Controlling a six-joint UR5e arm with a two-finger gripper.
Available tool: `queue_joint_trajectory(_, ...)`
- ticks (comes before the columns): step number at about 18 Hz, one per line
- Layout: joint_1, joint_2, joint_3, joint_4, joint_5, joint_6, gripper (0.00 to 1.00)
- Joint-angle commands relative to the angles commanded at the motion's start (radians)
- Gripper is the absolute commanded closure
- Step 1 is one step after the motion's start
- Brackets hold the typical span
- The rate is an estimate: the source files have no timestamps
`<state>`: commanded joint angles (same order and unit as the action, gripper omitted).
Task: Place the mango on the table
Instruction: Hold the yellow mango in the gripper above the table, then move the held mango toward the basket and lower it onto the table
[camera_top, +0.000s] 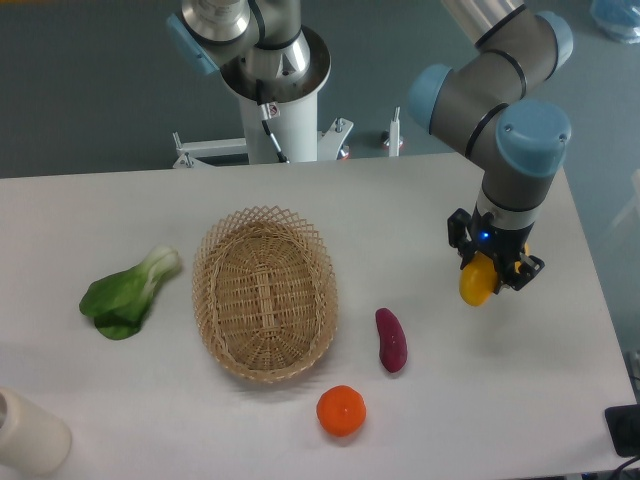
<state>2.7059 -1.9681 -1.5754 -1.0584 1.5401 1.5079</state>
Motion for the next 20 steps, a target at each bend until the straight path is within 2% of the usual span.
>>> queue_joint_trajectory(14,0.0,0.0,-0.003,-0.003,0.0,0.002,0.69)
queue_joint_trajectory(20,0.005,0.025,-0.11,0.009,0.021,0.015,0.69)
